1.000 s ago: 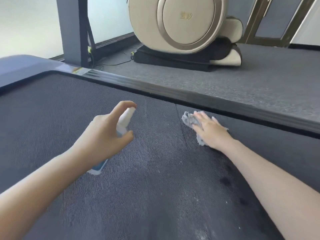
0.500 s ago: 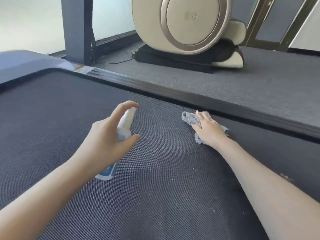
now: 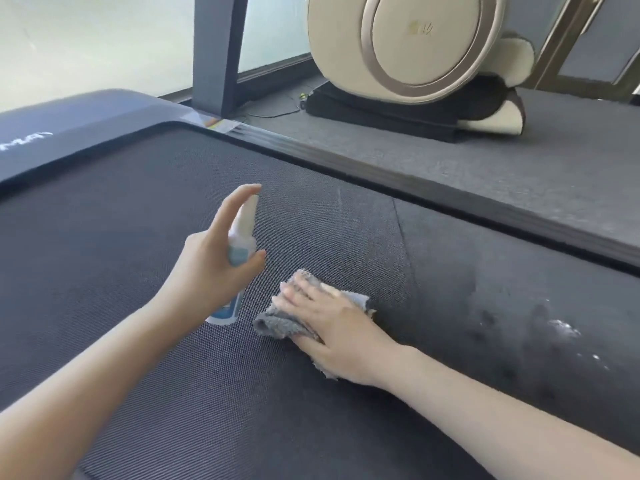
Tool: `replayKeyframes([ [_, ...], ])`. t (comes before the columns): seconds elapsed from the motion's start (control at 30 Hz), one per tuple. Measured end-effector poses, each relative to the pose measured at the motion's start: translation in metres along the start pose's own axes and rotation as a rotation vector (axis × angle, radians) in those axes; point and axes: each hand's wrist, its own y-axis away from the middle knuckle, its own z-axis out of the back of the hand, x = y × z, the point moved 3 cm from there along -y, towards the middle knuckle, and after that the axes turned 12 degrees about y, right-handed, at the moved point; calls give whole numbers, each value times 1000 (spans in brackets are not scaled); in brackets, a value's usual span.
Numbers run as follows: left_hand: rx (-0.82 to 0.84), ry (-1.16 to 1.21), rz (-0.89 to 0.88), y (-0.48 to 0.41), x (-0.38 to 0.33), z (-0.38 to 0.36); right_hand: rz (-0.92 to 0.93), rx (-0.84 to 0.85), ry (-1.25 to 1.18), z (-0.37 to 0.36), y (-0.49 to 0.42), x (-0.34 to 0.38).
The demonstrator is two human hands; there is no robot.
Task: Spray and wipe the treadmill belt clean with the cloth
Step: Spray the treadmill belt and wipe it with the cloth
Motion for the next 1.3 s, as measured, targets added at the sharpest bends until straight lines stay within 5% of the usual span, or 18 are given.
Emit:
replayKeyframes([
  [0.23, -38, -27, -1, 24, -16, 5, 195, 50, 157, -16, 59, 16],
  [0.7, 52, -111, 39, 45, -83, -25, -603, 44, 108, 19, 99, -126],
  [1.17, 73, -93, -8, 65, -31, -2, -835, 2, 115, 17, 87, -143],
  [1.3, 39, -38, -38, 67, -27, 4, -646, 3, 43, 13, 68, -89],
])
